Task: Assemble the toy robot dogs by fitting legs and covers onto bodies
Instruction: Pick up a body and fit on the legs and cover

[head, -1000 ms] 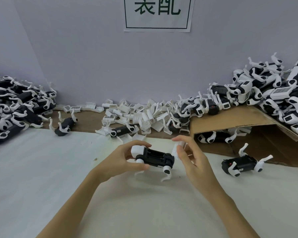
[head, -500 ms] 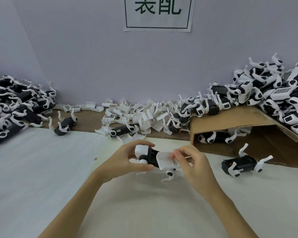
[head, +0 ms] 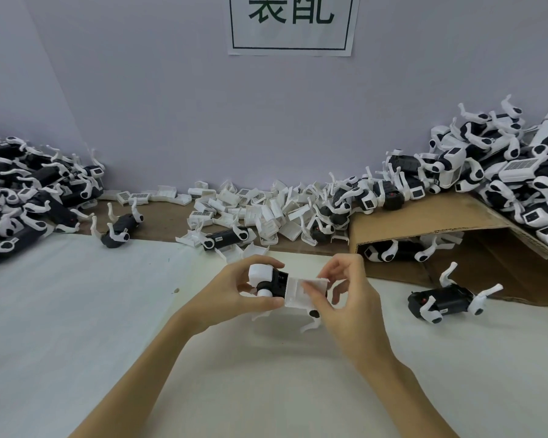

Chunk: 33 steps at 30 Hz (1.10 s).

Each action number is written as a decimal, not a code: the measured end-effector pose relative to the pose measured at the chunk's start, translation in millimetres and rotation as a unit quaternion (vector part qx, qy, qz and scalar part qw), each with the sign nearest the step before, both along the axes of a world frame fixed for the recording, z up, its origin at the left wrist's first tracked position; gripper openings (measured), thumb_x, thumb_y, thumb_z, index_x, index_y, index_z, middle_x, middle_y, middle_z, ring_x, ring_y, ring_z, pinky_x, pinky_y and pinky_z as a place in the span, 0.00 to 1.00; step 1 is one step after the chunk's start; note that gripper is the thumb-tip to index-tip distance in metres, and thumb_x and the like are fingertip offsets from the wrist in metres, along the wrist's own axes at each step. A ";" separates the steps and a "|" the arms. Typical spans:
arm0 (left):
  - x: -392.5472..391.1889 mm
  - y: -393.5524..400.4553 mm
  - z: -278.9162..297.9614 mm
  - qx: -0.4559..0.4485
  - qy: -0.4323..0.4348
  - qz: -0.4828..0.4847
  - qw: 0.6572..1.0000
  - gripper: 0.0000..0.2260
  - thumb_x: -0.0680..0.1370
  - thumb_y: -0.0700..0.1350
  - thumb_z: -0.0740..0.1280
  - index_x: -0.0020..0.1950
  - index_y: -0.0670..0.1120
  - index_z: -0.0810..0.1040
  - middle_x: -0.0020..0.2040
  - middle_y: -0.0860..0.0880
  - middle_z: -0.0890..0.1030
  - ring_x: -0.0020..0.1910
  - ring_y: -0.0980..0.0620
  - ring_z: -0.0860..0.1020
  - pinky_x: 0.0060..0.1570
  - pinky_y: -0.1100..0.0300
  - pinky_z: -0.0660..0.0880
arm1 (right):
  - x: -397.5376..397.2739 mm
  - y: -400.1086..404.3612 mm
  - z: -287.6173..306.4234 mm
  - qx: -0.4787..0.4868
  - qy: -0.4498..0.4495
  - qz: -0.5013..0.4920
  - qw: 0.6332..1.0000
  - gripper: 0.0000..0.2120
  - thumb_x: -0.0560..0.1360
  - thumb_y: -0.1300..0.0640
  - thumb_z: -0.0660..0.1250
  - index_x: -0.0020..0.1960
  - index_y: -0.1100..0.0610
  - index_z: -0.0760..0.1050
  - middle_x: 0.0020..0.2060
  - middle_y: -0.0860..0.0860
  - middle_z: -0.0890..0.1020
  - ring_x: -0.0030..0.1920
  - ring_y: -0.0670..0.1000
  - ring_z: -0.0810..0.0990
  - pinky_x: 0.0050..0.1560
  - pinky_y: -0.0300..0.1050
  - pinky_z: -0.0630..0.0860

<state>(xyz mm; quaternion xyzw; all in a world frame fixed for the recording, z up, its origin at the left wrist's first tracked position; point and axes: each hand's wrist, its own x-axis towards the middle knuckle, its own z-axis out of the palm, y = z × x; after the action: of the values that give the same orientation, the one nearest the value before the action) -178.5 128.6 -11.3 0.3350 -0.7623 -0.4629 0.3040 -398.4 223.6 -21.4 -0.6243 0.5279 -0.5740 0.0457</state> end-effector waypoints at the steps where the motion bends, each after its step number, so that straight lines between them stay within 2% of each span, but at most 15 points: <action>1: 0.0 0.4 0.0 0.000 0.001 -0.001 1.000 0.29 0.70 0.55 0.82 0.70 0.60 0.79 0.59 0.54 0.84 0.56 0.44 0.83 0.63 0.46 0.82 | 1.4 0.1 1.1 -0.002 -0.035 -0.002 0.999 0.14 0.77 0.59 0.76 0.56 0.48 0.75 0.45 0.43 0.79 0.42 0.50 0.80 0.42 0.36 0.76; 4: -0.3 1.5 0.9 -0.003 0.001 -0.011 1.000 0.29 0.70 0.54 0.82 0.70 0.60 0.79 0.60 0.53 0.84 0.58 0.46 0.84 0.65 0.46 0.80 | -1.9 -0.3 5.5 -0.054 -0.061 -0.039 0.996 0.07 0.82 0.62 0.69 0.58 0.53 0.78 0.50 0.47 0.78 0.43 0.50 0.81 0.46 0.39 0.80; 6: -1.8 3.2 1.3 -0.007 -0.002 -0.020 1.000 0.28 0.71 0.52 0.82 0.70 0.59 0.79 0.61 0.53 0.84 0.59 0.47 0.83 0.66 0.47 0.80 | -6.8 1.6 6.6 -0.058 -0.044 -0.043 0.996 0.07 0.84 0.63 0.64 0.58 0.52 0.73 0.52 0.48 0.78 0.47 0.50 0.81 0.46 0.38 0.79; 11: -6.4 6.9 2.1 -0.018 -0.010 -0.040 0.999 0.27 0.71 0.50 0.82 0.69 0.59 0.80 0.62 0.55 0.84 0.61 0.48 0.82 0.66 0.49 0.80 | -9.1 2.7 4.7 0.041 0.037 -0.028 0.998 0.15 0.85 0.64 0.59 0.59 0.44 0.63 0.48 0.41 0.76 0.41 0.44 0.78 0.38 0.36 0.70; 14: -7.5 8.2 3.8 -0.025 -0.011 -0.035 0.999 0.26 0.71 0.51 0.82 0.68 0.61 0.80 0.61 0.55 0.84 0.60 0.49 0.83 0.65 0.48 0.80 | -2.3 6.4 4.0 0.076 0.041 0.033 0.996 0.09 0.85 0.47 0.59 0.64 0.40 0.64 0.57 0.40 0.74 0.54 0.44 0.77 0.51 0.36 0.72; 15: -7.6 8.4 3.9 -0.027 -0.009 -0.031 0.999 0.25 0.71 0.51 0.82 0.67 0.61 0.80 0.60 0.55 0.84 0.59 0.49 0.83 0.65 0.47 0.79 | 0.2 7.8 2.4 0.094 0.053 0.053 0.993 0.12 0.85 0.42 0.55 0.67 0.40 0.65 0.60 0.38 0.73 0.61 0.45 0.75 0.58 0.38 0.71; 17: -7.1 8.5 4.0 -0.029 -0.003 -0.021 0.999 0.25 0.71 0.53 0.82 0.66 0.61 0.81 0.59 0.55 0.85 0.58 0.48 0.83 0.66 0.44 0.79 | 4.5 8.5 -2.6 0.112 0.115 0.062 0.985 0.19 0.86 0.41 0.49 0.74 0.39 0.67 0.62 0.37 0.70 0.68 0.44 0.68 0.67 0.42 0.67; 19: -6.1 8.0 4.7 -0.026 0.000 -0.015 1.000 0.26 0.70 0.56 0.81 0.66 0.62 0.80 0.59 0.54 0.85 0.57 0.46 0.83 0.65 0.42 0.79 | 8.8 7.2 -5.3 0.105 0.150 0.056 0.981 0.20 0.87 0.48 0.51 0.78 0.42 0.68 0.62 0.38 0.70 0.67 0.41 0.66 0.69 0.45 0.66; 21: -4.8 6.9 5.1 -0.019 0.003 -0.012 1.000 0.26 0.69 0.58 0.81 0.67 0.62 0.80 0.59 0.53 0.86 0.57 0.44 0.83 0.64 0.42 0.79 | 9.8 4.8 -7.0 0.086 0.141 0.054 0.985 0.21 0.87 0.57 0.58 0.79 0.48 0.69 0.64 0.41 0.72 0.65 0.42 0.68 0.67 0.49 0.70; 23: -3.4 5.3 4.4 -0.014 0.010 -0.012 1.000 0.27 0.69 0.58 0.81 0.67 0.61 0.81 0.59 0.52 0.86 0.57 0.43 0.83 0.64 0.41 0.79 | 7.6 3.0 -7.9 0.081 0.126 0.061 0.987 0.22 0.85 0.60 0.63 0.77 0.48 0.71 0.66 0.40 0.74 0.67 0.43 0.69 0.68 0.50 0.72; 25: -2.8 4.6 3.5 -0.010 0.014 -0.007 1.000 0.27 0.69 0.58 0.81 0.67 0.61 0.81 0.59 0.52 0.86 0.57 0.43 0.83 0.64 0.42 0.80 | 3.2 3.1 -6.4 0.079 0.143 0.070 0.984 0.22 0.84 0.58 0.65 0.77 0.45 0.71 0.68 0.38 0.74 0.70 0.42 0.69 0.69 0.42 0.69; 27: -3.5 4.9 2.4 -0.011 0.024 -0.003 1.000 0.25 0.70 0.57 0.81 0.66 0.60 0.82 0.57 0.52 0.87 0.56 0.47 0.84 0.62 0.46 0.80 | 1.2 4.6 -5.9 0.100 0.165 0.084 0.978 0.26 0.83 0.56 0.67 0.79 0.43 0.68 0.71 0.38 0.71 0.72 0.42 0.67 0.68 0.31 0.65; 28: -4.3 5.4 2.2 -0.012 0.028 -0.001 1.000 0.24 0.70 0.57 0.81 0.65 0.60 0.82 0.57 0.52 0.87 0.55 0.50 0.84 0.61 0.48 0.81 | 0.9 4.8 -6.2 0.098 0.178 0.084 0.976 0.28 0.82 0.55 0.68 0.80 0.43 0.66 0.72 0.38 0.70 0.72 0.41 0.66 0.68 0.29 0.64; 30: -6.2 6.6 2.5 -0.012 0.034 -0.003 0.999 0.22 0.71 0.57 0.80 0.64 0.61 0.83 0.57 0.52 0.87 0.55 0.52 0.85 0.59 0.52 0.81 | 1.6 3.3 -8.2 0.081 0.188 0.069 0.976 0.29 0.81 0.58 0.69 0.80 0.47 0.67 0.71 0.40 0.71 0.72 0.41 0.66 0.71 0.36 0.65; 33: -7.7 6.6 3.9 -0.015 0.033 -0.010 0.999 0.22 0.71 0.58 0.80 0.64 0.61 0.83 0.57 0.52 0.87 0.55 0.51 0.85 0.57 0.55 0.81 | 4.8 2.7 -7.9 0.090 0.101 0.096 0.986 0.24 0.84 0.59 0.64 0.79 0.51 0.70 0.67 0.39 0.72 0.70 0.46 0.70 0.65 0.43 0.75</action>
<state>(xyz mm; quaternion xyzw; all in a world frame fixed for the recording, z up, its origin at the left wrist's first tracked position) -186.1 135.2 -7.5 0.3071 -0.7619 -0.4655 0.3294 -393.7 226.3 -29.4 -0.7202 0.5170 -0.4510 0.1032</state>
